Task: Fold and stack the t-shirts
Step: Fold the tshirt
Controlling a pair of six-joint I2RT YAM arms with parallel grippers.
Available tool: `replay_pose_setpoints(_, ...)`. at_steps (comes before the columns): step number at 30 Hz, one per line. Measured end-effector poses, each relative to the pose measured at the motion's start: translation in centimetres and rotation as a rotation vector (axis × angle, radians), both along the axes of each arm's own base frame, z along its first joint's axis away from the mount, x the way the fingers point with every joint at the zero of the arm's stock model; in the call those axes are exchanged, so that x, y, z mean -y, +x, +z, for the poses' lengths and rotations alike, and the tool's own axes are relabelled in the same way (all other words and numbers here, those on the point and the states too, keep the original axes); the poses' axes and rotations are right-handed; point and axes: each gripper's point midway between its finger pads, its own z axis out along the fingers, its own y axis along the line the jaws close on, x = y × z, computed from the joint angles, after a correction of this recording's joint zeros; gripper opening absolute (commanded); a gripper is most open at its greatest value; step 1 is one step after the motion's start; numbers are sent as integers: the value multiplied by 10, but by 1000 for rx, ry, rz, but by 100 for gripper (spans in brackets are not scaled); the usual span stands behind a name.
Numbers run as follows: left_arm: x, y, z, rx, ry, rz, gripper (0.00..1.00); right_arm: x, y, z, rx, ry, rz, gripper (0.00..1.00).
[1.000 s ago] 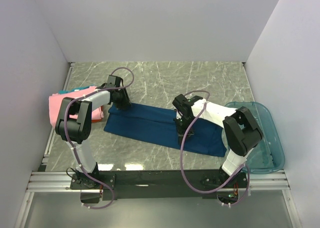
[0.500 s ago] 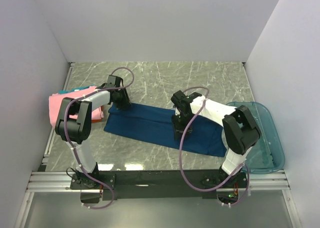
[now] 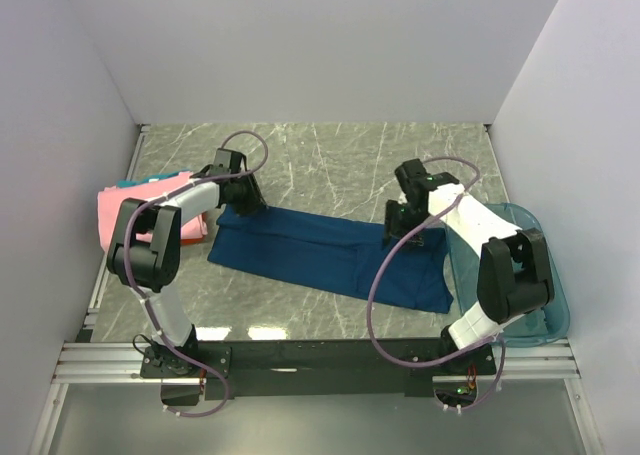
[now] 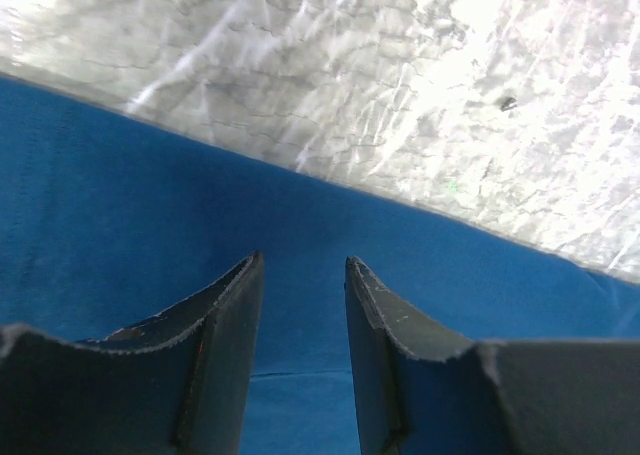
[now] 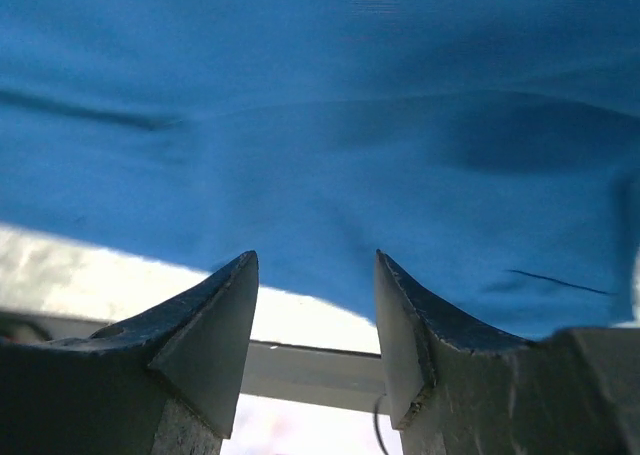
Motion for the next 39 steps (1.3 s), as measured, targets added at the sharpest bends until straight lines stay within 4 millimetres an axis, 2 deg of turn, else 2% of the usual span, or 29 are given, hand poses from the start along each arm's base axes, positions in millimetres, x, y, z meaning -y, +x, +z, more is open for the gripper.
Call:
replay_pose_setpoints(4, 5, -1, -10, -22, -29, -2, 44, 23, 1, -12, -29, -34, -70, 57)
replay_pose_setpoints(6, 6, -1, -20, -45, -44, 8, 44, 26, 4, -14, -23, -36, -83, 57)
replay_pose_setpoints(11, -2, 11, -20, -37, -97, 37, 44, 33, 9, -14, -11, -46, -105, 57)
replay_pose_setpoints(18, -21, 55, -17, 0, -100, 77, 44, 50, 15, -15, -4, -68, -155, 57)
replay_pose_setpoints(24, -30, 76, -17, 16, -77, 79, 44, 63, 21, -15, 14, -85, -195, 56)
replay_pose_setpoints(32, -31, 81, -17, 24, -66, 66, 44, 88, 41, -20, 74, -130, -276, 56)
replay_pose_setpoints(39, -31, 81, -17, 26, -65, 63, 44, 93, 57, -40, 72, -154, -292, 55)
